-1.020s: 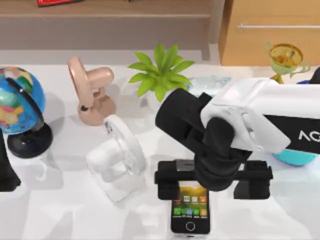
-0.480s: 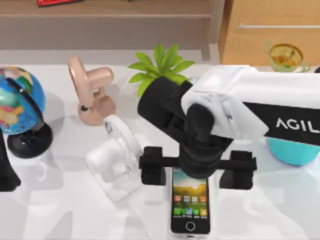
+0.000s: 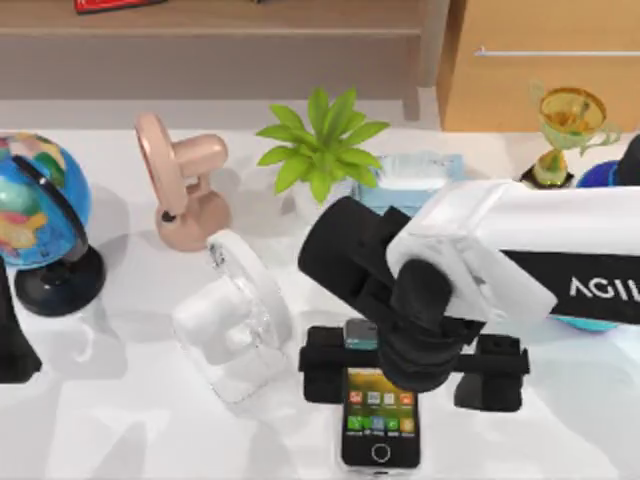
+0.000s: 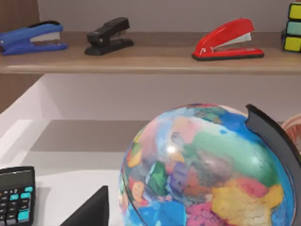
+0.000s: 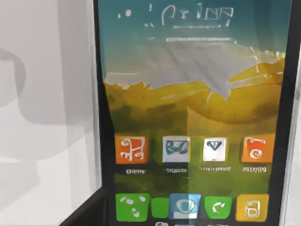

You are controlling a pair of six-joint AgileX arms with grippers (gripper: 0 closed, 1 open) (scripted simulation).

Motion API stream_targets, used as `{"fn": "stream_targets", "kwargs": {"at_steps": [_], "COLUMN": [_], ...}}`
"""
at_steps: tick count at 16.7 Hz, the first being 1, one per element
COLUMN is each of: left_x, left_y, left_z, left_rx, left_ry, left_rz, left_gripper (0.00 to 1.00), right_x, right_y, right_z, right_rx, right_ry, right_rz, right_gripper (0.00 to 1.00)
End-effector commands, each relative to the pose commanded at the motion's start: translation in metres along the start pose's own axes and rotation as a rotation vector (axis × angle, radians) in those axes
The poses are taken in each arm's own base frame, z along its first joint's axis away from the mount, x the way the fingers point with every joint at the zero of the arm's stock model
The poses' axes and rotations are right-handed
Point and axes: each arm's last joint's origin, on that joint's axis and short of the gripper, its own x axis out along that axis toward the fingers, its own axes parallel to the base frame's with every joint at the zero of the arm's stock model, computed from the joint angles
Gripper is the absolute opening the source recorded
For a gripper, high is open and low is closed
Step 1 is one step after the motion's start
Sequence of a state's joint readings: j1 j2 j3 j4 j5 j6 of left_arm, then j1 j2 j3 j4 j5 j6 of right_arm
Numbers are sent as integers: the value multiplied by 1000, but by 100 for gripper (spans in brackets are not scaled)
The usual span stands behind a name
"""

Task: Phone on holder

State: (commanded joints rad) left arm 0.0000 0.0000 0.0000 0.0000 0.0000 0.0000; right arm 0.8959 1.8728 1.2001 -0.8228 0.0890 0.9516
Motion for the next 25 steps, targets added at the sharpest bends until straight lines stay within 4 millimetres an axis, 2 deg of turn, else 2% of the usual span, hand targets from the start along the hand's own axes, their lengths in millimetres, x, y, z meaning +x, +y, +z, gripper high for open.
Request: {"fn": "stream_targets", "kwargs": {"at_steps": [3,7,13,25], "left_x": [0,0,0,0], "left_y": [0,0,0,0], "left_z": [0,0,0,0], "left_rx": [0,0,0,0], "left_ry": [0,0,0,0], "left_rz": [0,0,0,0], "left_gripper": [100,100,100,100], "right_x": [25,52,56,56], "right_y": [2,12,16,16], "right_z": [1,14,18,18], "right_rx": [0,3,3,3], "right_ry": [3,0,-3,-3], "right_rz": [-4,-4,1,1], "right_gripper": [100,100,100,10]}}
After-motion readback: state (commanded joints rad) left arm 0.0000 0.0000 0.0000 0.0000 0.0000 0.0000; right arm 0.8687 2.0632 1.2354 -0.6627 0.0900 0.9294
